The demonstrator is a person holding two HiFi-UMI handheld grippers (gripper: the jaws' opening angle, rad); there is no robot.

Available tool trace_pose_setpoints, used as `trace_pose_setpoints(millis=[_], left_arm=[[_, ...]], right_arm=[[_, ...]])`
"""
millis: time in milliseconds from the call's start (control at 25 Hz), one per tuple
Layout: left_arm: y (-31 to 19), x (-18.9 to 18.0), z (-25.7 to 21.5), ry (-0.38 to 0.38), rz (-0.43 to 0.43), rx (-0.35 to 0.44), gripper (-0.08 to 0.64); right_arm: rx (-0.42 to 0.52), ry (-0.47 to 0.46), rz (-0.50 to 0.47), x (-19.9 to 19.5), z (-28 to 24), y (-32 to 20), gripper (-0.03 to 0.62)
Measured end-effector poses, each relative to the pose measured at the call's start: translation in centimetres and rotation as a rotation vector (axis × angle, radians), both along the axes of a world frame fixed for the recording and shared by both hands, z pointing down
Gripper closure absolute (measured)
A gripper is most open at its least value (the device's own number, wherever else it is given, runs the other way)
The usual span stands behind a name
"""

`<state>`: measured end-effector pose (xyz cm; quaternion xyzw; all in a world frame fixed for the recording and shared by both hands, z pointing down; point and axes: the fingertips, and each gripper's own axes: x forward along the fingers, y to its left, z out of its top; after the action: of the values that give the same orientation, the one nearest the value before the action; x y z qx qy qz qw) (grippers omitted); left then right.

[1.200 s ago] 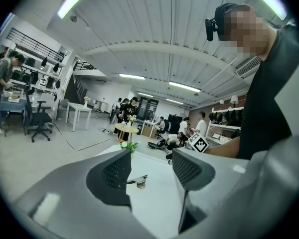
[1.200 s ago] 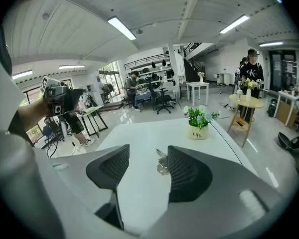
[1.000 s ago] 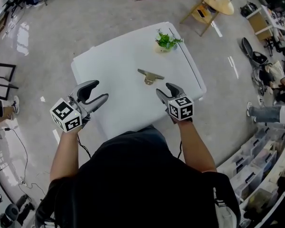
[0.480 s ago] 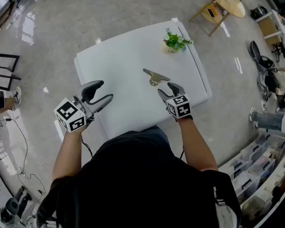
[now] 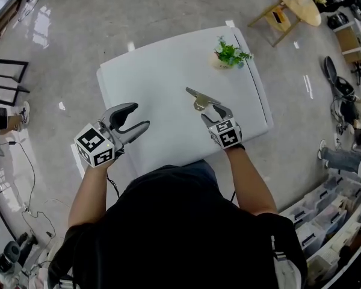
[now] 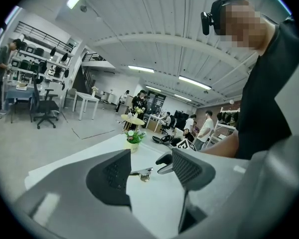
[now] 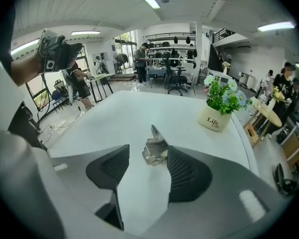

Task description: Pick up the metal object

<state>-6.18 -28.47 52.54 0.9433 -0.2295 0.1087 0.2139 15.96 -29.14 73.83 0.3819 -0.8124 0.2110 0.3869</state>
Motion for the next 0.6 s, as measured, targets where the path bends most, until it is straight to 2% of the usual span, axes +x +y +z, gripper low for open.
trace_pose_setpoints(millis=[360, 600], left_arm=[[-0.8, 0.3, 1.5, -0.007, -0.02, -0.036, 0.302], [-0.8, 0.1, 2.2, -0.009, -0.035, -0.057, 0.302]], right_arm=[[-0.035, 0.043, -0.066, -0.5, 2.6, -1.1, 0.342], [-0.036, 0.111, -0.128, -0.6, 4.1, -1.6, 0.341]])
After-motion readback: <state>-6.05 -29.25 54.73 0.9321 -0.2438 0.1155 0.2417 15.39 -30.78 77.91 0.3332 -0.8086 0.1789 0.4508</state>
